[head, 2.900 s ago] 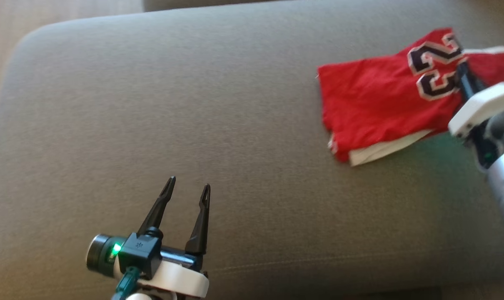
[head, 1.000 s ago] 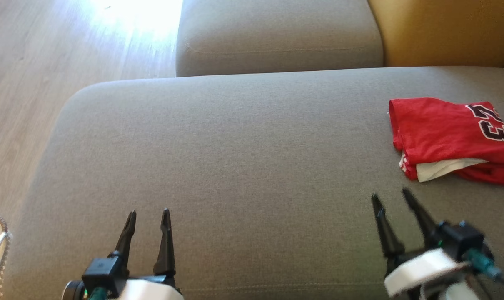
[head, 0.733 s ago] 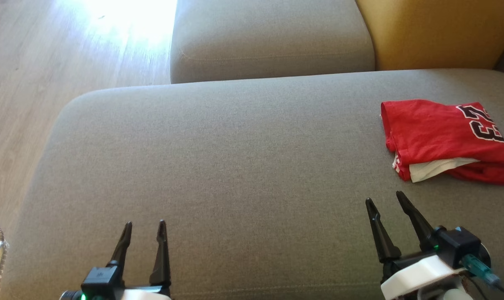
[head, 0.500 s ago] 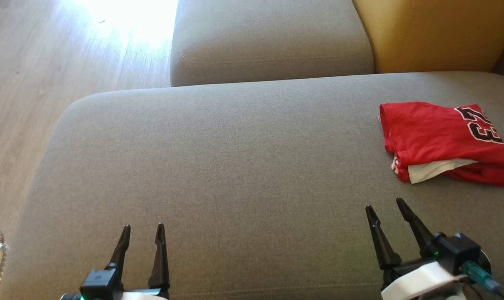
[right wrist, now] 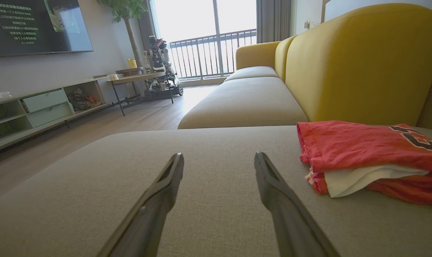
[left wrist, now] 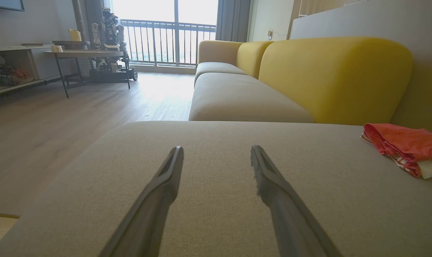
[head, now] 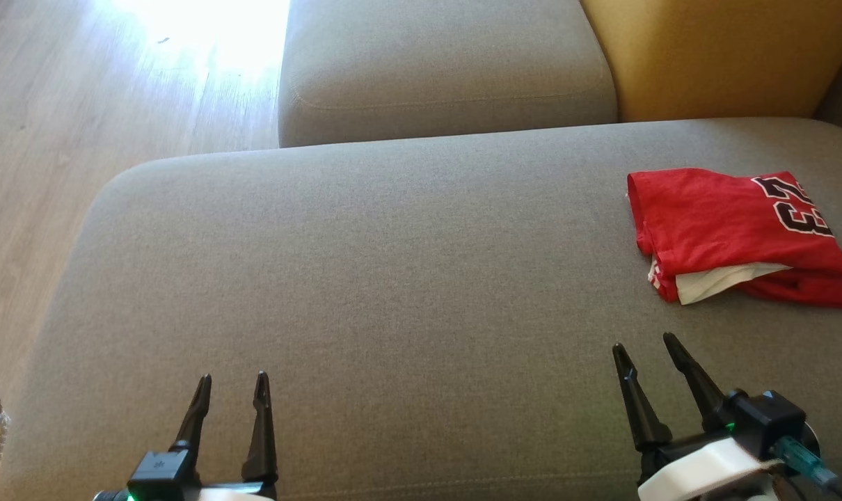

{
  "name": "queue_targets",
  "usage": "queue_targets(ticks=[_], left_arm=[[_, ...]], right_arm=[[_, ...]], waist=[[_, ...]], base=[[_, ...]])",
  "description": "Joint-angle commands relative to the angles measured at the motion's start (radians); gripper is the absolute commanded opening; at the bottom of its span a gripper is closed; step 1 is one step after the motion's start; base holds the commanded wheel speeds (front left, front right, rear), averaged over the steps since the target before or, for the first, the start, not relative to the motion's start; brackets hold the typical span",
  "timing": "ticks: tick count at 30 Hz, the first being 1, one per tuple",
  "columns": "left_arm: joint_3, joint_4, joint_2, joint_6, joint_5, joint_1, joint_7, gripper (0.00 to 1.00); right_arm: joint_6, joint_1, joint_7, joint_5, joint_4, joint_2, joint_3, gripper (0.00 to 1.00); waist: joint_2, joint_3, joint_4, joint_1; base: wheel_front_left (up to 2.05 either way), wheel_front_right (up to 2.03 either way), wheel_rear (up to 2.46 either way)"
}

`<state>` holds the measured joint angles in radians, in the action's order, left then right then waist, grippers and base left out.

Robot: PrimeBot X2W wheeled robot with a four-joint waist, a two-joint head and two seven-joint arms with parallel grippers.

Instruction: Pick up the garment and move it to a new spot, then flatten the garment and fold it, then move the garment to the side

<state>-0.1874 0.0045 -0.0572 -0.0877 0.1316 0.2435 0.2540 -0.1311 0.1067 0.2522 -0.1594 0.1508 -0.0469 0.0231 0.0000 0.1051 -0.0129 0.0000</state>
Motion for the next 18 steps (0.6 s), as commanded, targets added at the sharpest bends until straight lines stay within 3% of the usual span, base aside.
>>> queue_targets(ticks=[1, 4, 5, 8, 18], left_arm=[[0.031, -0.039, 0.007, 0.001, -0.01, -0.031, 0.008, 1.0], [0.029, -0.04, 0.007, 0.002, -0.017, -0.033, 0.008, 1.0], [-0.001, 0.002, 0.0, 0.001, -0.01, 0.0, 0.0, 0.0], [-0.004, 0.069, 0.001, 0.001, -0.006, 0.019, -0.006, 0.0], [0.009, 0.074, -0.006, 0.014, 0.109, -0.004, -0.024, 0.0]], right_arm=[[0.0, -0.042, 0.01, -0.007, -0.028, -0.003, 0.021, 1.0], [0.0, -0.043, 0.01, -0.008, -0.026, -0.003, 0.023, 1.0], [0.0, 0.0, 0.0, 0.0, 0.004, 0.0, 0.001, 0.0], [0.0, 0.027, -0.003, -0.002, 0.072, 0.0, 0.004, 0.0], [0.0, 0.01, -0.026, -0.111, 0.073, -0.003, -0.001, 0.0]], waist=[[0.0, 0.0, 0.001, 0.0], [0.0, -0.001, 0.002, 0.0], [0.0, -0.001, 0.002, 0.0], [0.0, -0.001, 0.003, 0.0], [0.0, -0.009, 0.004, 0.0]], base=[[0.0, 0.0, 0.0], [0.0, 0.0, 0.0], [0.0, 0.0, 0.0], [0.0, 0.0, 0.0], [0.0, 0.0, 0.0]])
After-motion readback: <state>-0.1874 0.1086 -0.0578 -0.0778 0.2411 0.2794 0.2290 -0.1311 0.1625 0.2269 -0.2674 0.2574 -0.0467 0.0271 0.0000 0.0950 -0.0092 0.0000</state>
